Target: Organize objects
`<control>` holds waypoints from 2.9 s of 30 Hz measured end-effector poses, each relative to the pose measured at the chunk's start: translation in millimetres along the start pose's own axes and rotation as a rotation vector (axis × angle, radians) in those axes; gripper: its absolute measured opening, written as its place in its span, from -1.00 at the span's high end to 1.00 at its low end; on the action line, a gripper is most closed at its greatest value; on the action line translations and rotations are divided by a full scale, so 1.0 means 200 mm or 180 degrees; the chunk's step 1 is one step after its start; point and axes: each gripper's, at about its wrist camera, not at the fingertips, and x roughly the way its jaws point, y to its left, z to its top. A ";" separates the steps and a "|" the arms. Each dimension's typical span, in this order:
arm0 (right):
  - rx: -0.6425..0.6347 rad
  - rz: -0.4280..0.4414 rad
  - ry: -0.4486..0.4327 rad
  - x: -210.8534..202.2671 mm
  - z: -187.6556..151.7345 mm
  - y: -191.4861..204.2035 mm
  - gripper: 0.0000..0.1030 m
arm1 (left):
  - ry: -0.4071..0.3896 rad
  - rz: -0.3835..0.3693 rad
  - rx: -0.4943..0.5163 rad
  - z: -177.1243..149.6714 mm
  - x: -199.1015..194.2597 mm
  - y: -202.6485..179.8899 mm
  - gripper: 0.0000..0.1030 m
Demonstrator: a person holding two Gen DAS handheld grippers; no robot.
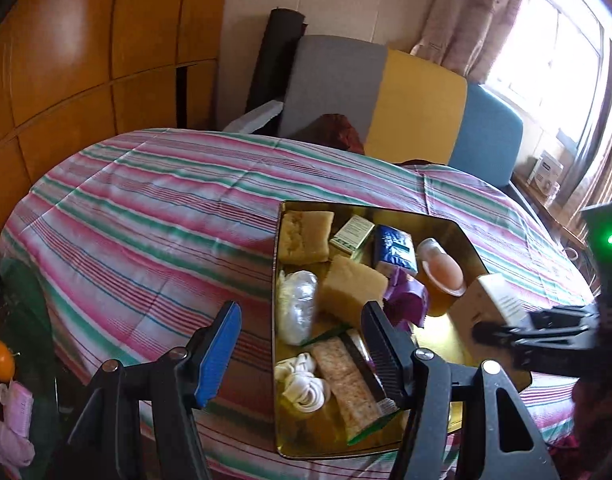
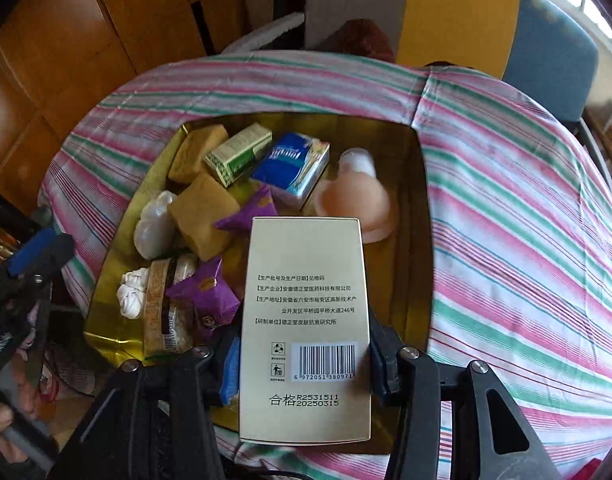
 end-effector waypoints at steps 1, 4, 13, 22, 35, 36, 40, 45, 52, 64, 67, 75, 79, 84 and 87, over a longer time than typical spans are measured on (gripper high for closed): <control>0.0000 -0.0017 0.0026 0.03 0.00 0.00 0.03 | 0.0004 0.0001 -0.0015 0.00 0.00 0.01 -0.23; 0.0013 -0.0054 0.0119 0.10 0.00 0.01 0.03 | 0.0019 0.0001 -0.0037 0.00 0.01 0.02 -0.23; -0.0016 -0.0135 0.0198 0.20 -0.03 0.02 0.03 | 0.0104 0.0003 -0.0061 -0.02 0.04 0.03 -0.23; -0.0029 -0.0155 0.0172 0.22 -0.05 0.02 0.01 | 0.0148 0.0059 -0.0026 -0.03 0.06 0.01 -0.33; 0.0094 -0.0046 -0.0021 0.13 -0.08 -0.01 -0.42 | 0.0017 0.0266 0.0063 -0.04 0.03 -0.05 -0.34; 0.0103 -0.0047 -0.0066 0.12 -0.08 -0.02 -0.43 | -0.0019 0.0352 0.0100 -0.04 0.02 -0.06 -0.34; 0.0107 -0.0115 -0.0377 0.02 -0.10 0.00 -0.49 | -0.0125 0.0512 0.0138 -0.03 -0.02 -0.09 -0.34; 0.0132 -0.0367 -0.0932 -0.13 -0.17 0.01 -0.75 | -0.0251 0.0537 0.0043 -0.01 -0.10 -0.12 -0.35; 0.0315 -0.0574 -0.1490 -0.26 -0.26 -0.01 -0.99 | -0.0350 0.0701 0.0126 -0.03 -0.16 -0.20 -0.36; 0.0395 -0.0536 -0.1476 -0.29 -0.34 -0.04 -1.00 | -0.0375 0.0518 0.0178 -0.08 -0.22 -0.27 -0.35; 0.0385 -0.0547 -0.1490 -0.29 -0.34 -0.02 -0.99 | -0.0364 0.0503 0.0150 -0.08 -0.22 -0.26 -0.35; 0.0355 -0.0555 -0.1459 -0.28 -0.33 -0.01 -1.00 | -0.0365 0.0503 0.0185 -0.08 -0.21 -0.26 -0.35; 0.0338 -0.0567 -0.1434 -0.27 -0.33 0.01 -1.00 | -0.0389 0.0500 0.0193 -0.09 -0.21 -0.25 -0.23; 0.0326 -0.0553 -0.1404 -0.26 -0.32 0.01 -0.99 | -0.0423 0.0515 0.0176 -0.08 -0.21 -0.24 -0.20; 0.0325 -0.0535 -0.1413 -0.26 -0.32 0.00 -0.99 | -0.0363 0.0480 0.0165 -0.08 -0.20 -0.24 -0.20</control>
